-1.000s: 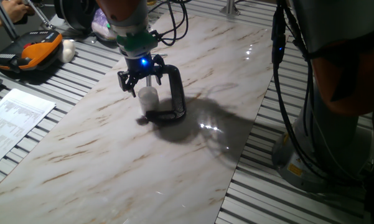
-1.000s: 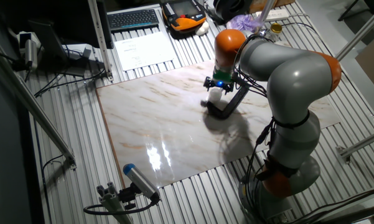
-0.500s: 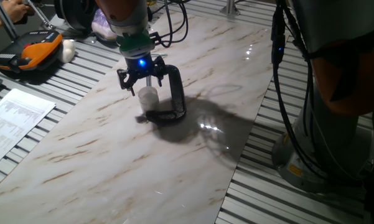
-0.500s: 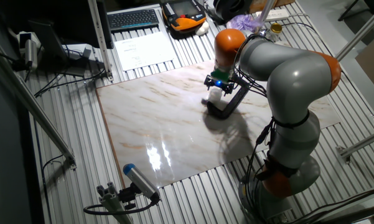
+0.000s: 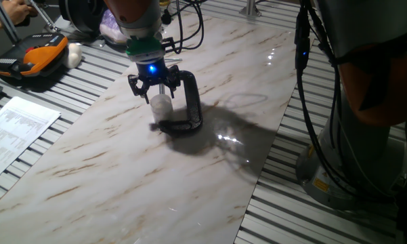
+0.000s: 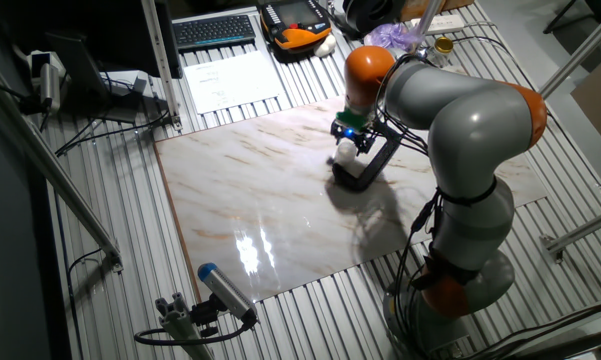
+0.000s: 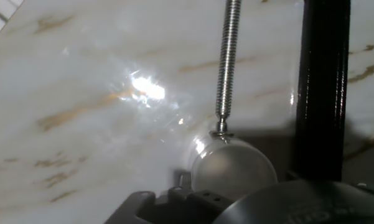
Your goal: Unscrew the lid from the jar
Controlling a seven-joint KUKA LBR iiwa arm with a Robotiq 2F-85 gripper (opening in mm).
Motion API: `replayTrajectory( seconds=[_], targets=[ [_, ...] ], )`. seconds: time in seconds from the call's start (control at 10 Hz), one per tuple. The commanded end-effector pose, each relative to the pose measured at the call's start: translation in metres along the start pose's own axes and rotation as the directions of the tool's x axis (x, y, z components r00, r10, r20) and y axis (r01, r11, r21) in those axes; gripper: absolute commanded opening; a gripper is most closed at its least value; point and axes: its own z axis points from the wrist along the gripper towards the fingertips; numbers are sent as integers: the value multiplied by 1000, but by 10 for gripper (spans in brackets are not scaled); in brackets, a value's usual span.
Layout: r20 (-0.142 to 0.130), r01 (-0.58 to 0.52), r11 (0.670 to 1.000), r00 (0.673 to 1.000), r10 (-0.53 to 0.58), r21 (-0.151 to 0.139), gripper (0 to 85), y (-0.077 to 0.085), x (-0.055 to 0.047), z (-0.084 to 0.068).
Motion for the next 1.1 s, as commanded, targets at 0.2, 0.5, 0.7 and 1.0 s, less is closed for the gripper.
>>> replayTrajectory(
  seconds=[0.2,0.5,0.7,1.0],
  targets=[
    [-22,-900,434,433,901,48,680,0,0,0],
    [-37,-893,449,448,893,38,680,0,0,1],
    [-46,-887,460,459,887,31,680,0,0,1],
    [-51,-872,489,487,872,27,850,0,0,2]
  ],
)
